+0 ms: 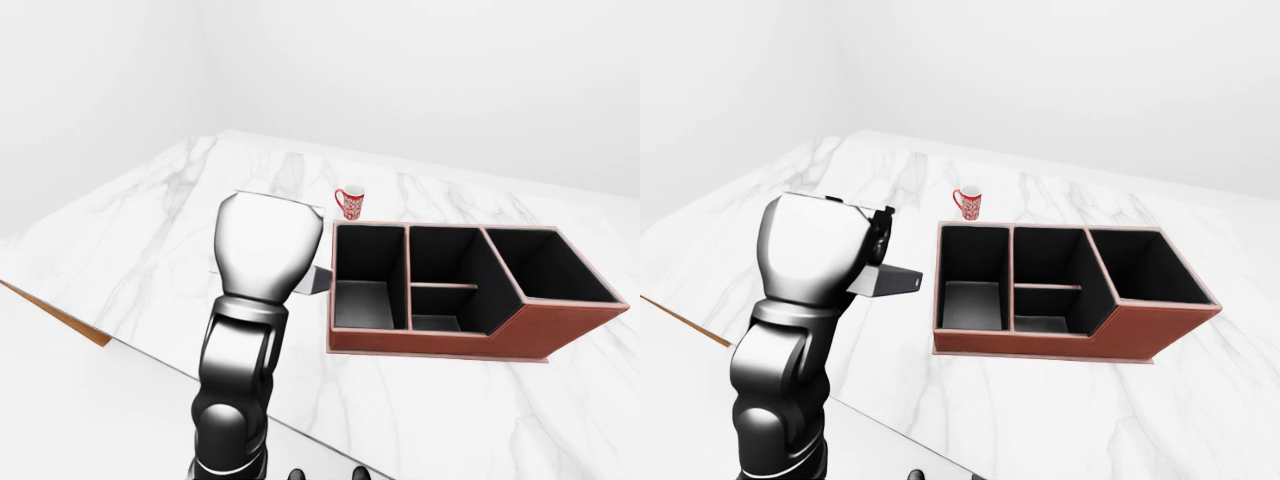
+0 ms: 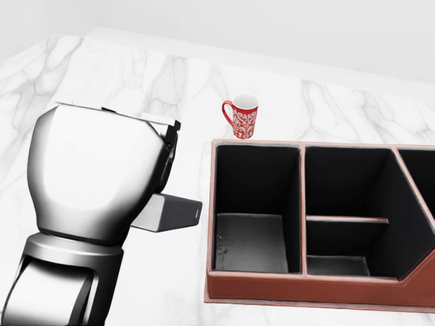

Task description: Pick up the book and place it in the left compartment of the caddy.

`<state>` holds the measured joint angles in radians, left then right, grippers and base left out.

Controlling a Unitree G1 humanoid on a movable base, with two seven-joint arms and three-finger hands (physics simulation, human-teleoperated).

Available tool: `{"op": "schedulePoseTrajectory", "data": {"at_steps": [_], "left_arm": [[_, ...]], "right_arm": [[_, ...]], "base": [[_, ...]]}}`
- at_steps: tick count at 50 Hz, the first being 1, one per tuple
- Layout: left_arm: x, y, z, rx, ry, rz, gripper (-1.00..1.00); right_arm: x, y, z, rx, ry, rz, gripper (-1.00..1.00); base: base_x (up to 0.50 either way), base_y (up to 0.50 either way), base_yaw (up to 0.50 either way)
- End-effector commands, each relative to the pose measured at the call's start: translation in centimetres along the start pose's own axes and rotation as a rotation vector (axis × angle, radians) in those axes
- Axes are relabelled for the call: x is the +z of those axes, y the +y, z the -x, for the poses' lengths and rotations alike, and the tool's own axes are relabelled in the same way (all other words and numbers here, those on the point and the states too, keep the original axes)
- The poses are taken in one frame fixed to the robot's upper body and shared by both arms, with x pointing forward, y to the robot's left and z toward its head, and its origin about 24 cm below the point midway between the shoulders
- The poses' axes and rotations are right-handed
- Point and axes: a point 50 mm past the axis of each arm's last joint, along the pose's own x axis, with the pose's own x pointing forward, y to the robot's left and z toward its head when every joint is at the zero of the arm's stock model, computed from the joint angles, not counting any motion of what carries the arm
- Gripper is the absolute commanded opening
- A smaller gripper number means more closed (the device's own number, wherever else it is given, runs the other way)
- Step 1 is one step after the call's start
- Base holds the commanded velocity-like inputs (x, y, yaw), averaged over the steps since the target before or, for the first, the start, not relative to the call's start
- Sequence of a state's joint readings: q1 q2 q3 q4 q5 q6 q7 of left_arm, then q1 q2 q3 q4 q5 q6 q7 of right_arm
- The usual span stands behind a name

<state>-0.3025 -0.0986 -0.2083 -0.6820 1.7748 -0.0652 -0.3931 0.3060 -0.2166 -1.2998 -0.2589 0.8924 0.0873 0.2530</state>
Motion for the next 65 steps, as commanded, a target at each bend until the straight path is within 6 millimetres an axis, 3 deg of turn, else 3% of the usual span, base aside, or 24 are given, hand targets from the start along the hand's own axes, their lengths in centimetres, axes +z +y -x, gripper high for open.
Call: {"op": "schedulePoseTrajectory", "data": {"at_steps": [1, 16, 22, 39, 48, 65], "left_arm": [[1.4, 1.2, -0.1, 0.055, -0.025, 0.011, -1.00], [3.2, 3.3, 0.2, 0.097, -0.039, 0.007, -1.00], [4.8, 4.0, -0.1, 0.108, -0.107, -0.005, -1.00], [6.9, 2.1, -1.4, 0.119, -0.144, -0.016, -1.00], [8.7, 1.1, -1.2, 0.113, -0.225, -0.039, -1.00], [10.1, -1.1, -0.5, 0.099, -0.290, -0.049, -1.00]], "right_arm": [[0.1, 0.0, 0.0, 0.002, -0.002, -0.001, 1.00], [0.0, 0.0, 0.0, 0.003, 0.001, -0.002, 1.00], [0.1, 0.0, 0.0, 0.004, -0.003, -0.002, 1.00], [0.3, 0.1, 0.0, 0.007, -0.011, -0.004, 1.00], [0.2, 0.1, 0.0, 0.007, -0.009, -0.006, 1.00], [0.1, 0.1, 0.0, 0.009, -0.004, -0.006, 1.00]], "base": [[0.00, 0.00, 0.00], [0.00, 0.00, 0.00], [0.00, 0.00, 0.00], [0.00, 0.00, 0.00], [0.00, 0.00, 0.00], [0.00, 0.00, 0.00]]}}
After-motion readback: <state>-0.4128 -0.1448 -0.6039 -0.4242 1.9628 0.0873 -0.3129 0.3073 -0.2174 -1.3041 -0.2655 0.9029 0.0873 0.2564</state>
